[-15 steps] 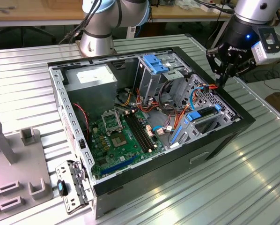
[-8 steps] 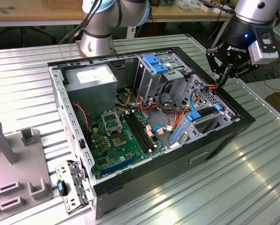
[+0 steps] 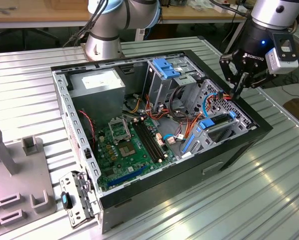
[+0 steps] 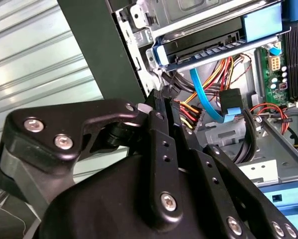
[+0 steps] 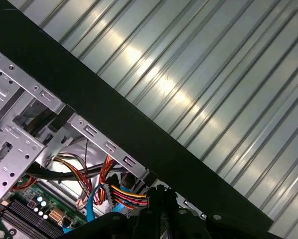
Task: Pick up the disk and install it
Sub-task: 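Insert the first disk wire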
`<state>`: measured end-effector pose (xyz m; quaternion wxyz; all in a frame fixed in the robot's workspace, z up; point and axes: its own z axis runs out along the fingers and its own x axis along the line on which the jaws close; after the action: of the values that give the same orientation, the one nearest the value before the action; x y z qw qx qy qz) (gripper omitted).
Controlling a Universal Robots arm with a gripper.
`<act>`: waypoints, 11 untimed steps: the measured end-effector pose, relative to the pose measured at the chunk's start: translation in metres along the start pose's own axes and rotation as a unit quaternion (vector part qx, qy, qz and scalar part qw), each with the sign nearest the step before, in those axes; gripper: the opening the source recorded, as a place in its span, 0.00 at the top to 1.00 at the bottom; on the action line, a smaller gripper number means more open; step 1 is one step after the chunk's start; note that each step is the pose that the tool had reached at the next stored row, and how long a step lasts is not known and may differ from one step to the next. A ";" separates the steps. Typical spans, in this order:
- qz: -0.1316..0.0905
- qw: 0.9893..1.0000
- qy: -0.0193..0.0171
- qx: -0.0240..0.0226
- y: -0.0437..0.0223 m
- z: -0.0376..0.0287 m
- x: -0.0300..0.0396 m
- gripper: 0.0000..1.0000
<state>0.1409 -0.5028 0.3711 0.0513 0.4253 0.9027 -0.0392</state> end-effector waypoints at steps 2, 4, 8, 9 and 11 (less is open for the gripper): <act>0.011 1.000 0.000 0.002 -0.0001 0.0000 0.0001 0.84; 0.035 0.999 0.001 0.005 -0.0001 0.0000 0.0001 0.84; 0.072 0.997 0.002 0.009 -0.0001 0.0006 0.0002 0.84; 0.078 0.997 0.002 0.010 -0.0001 0.0006 0.0001 0.84; 0.095 0.995 0.003 0.012 -0.0001 0.0009 0.0001 0.84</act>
<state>0.1408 -0.5029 0.3702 0.0472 0.5096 0.8580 -0.0440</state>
